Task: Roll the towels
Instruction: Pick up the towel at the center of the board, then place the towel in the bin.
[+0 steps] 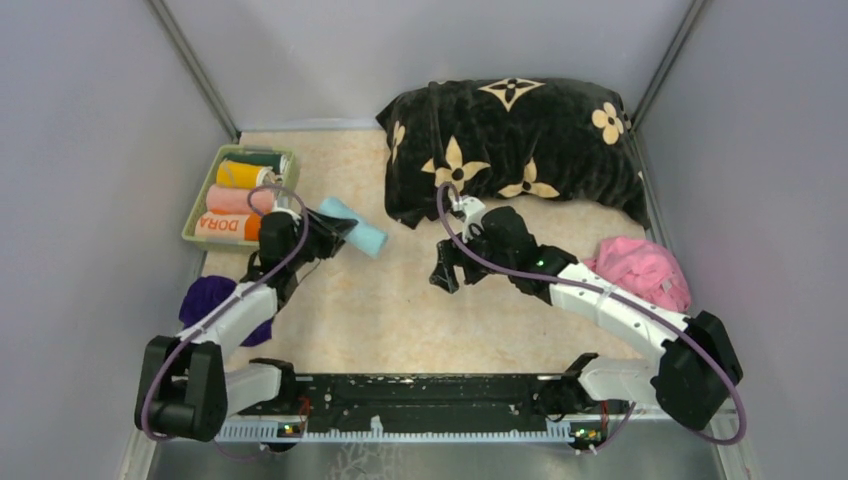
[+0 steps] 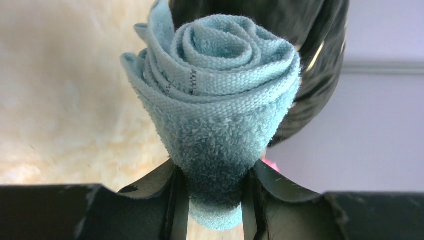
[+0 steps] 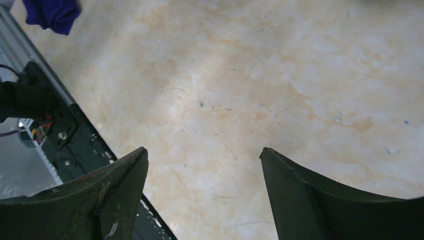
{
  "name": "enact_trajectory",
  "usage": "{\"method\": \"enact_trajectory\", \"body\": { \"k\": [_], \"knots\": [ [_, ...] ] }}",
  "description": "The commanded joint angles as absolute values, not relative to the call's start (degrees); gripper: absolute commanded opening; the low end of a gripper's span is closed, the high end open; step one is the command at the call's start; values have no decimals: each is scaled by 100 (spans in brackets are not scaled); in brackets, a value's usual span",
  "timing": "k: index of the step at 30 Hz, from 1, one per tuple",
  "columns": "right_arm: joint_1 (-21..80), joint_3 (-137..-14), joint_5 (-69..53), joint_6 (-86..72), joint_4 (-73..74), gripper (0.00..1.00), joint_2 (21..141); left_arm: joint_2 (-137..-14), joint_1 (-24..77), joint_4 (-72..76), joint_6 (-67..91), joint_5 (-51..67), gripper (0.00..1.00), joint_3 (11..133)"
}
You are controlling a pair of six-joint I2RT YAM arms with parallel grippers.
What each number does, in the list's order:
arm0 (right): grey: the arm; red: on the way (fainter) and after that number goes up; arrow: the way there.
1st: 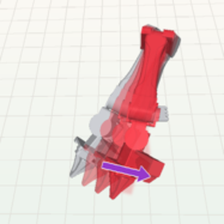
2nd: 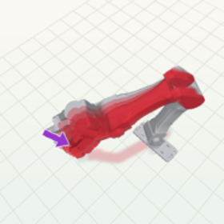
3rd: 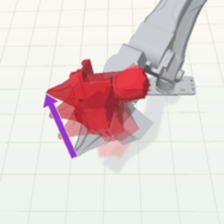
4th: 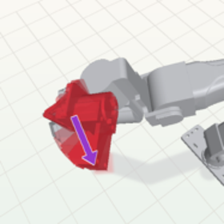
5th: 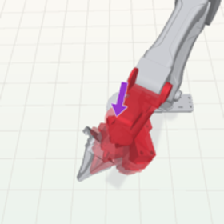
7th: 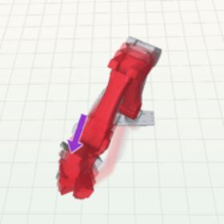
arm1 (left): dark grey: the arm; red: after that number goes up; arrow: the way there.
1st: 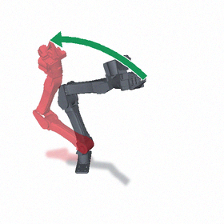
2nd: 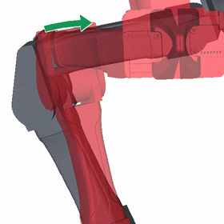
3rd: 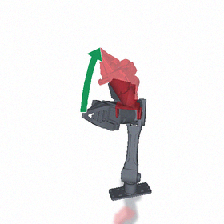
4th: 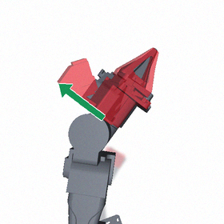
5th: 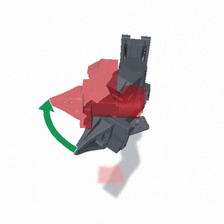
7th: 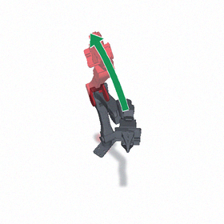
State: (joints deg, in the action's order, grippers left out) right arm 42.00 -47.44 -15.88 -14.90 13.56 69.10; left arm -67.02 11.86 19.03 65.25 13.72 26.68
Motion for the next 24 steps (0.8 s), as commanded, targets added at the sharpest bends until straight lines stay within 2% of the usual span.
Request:
{"method": "enact_trajectory", "body": {
  "k": [1,8,12,24],
  "knots": [
    [3955,-4475,-1015,-1342,1296,83,6541,-6459,383,1182,5993,1488,37,3381],
    [3824,-4362,-932,-1368,1151,87,6447,-6644,-1212,719,5546,1864,38,4332],
    [3797,-4295,-939,-1367,1090,88,6369,-7019,-1966,1014,5630,2273,38,4557],
    [3803,-4262,-944,-1277,1096,90,6375,-8409,-3321,2275,5702,3342,38,4960]
  ]
}}
